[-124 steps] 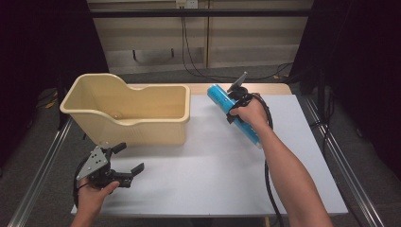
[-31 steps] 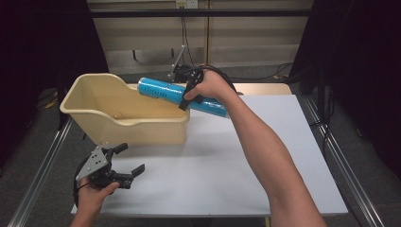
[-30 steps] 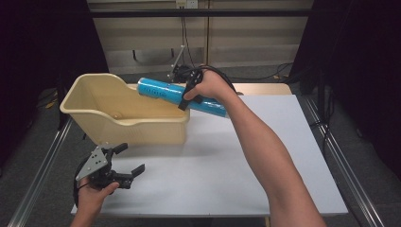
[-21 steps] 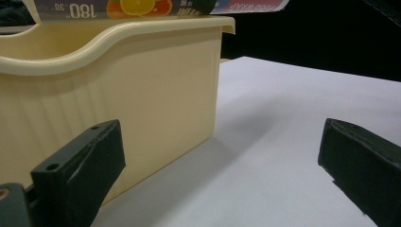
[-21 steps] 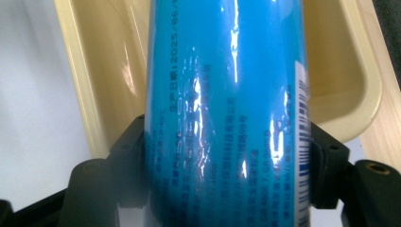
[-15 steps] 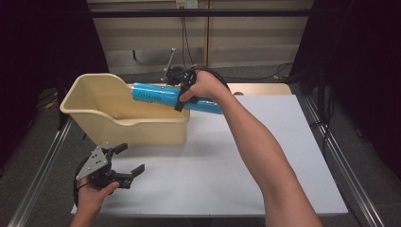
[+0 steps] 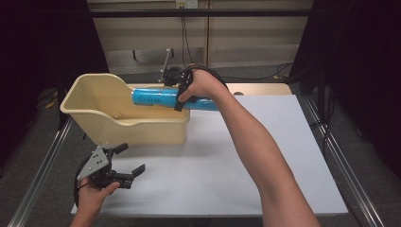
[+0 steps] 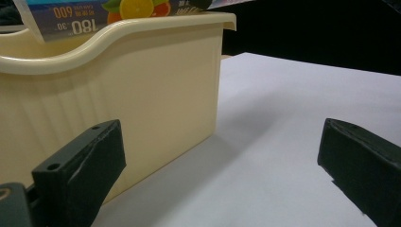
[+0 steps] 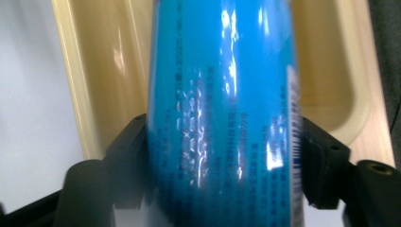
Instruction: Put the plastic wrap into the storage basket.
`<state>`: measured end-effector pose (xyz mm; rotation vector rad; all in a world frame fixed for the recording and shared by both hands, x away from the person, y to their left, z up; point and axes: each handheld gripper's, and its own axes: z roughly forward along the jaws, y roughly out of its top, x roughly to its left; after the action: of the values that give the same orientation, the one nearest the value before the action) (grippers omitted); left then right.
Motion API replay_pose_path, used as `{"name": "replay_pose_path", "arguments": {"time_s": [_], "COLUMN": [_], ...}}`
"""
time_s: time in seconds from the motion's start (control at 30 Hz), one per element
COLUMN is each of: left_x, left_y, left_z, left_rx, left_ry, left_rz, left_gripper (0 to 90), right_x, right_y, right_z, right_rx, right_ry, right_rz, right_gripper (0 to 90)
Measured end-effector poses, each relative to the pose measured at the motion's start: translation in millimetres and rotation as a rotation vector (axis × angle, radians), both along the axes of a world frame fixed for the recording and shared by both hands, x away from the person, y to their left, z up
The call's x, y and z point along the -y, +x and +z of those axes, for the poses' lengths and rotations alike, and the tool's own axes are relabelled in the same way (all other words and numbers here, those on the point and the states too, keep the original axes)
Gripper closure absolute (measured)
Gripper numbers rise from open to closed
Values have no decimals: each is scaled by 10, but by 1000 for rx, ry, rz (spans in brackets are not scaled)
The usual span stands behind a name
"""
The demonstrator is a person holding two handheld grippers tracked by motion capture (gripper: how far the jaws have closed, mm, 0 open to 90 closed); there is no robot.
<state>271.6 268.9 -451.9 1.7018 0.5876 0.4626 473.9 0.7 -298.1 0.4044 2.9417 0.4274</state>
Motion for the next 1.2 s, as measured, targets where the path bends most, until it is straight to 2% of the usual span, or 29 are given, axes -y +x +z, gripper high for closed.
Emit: {"name": "replay_pose_path", "arguments": {"time_s": [0.1, 0.2, 0.23, 0.27, 0.4, 0.43, 0.47, 0.5, 0.57, 0.7, 0.77, 0.83, 1.07, 1.2], "left_x": [10, 17, 16, 15, 11, 12, 12, 15, 19, 20, 20, 24, 18, 20], "left_y": [-2, -10, -12, -13, -14, -14, -10, -10, -7, -1, 3, 6, -10, -11], "left_z": [-3, -1, 2, 3, 10, 11, 8, 4, -2, -5, -7, -8, -11, -5], "left_rx": [1, 1, 3, 4, 9, 8, 9, 4, 4, 4, 0, 0, -1, 3], "left_ry": [0, 0, 5, 6, 7, 7, 6, 5, 5, 13, 14, 14, 11, 8], "left_rz": [1, -1, -1, -2, -1, 0, 1, 1, -1, -1, -3, -6, 3, 4], "left_gripper": [15, 15, 15, 15, 16, 16, 16, 16, 16, 16, 16, 16, 16, 16], "right_x": [27, 40, 44, 43, 92, 91, 94, 94, 110, 186, 220, 262, 445, 543], "right_y": [-11, -40, -44, -53, -35, -40, -47, -52, -49, -46, -58, -65, -103, -129], "right_z": [151, 299, 332, 367, 424, 451, 481, 499, 515, 540, 543, 541, 563, 557], "right_rx": [16, 35, 40, 41, 64, 75, 65, 60, 67, 75, 72, 72, 77, 86], "right_ry": [70, 66, 72, 87, 99, 141, 176, 179, 184, 209, 243, 250, 325, 341], "right_rz": [-41, -56, -45, -56, -77, -88, -87, -92, -108, -125, -136, -143, -172, -188], "right_gripper": [225, 208, 209, 194, 150, 130, 141, 140, 96, 91, 90, 76, 60, 57]}}
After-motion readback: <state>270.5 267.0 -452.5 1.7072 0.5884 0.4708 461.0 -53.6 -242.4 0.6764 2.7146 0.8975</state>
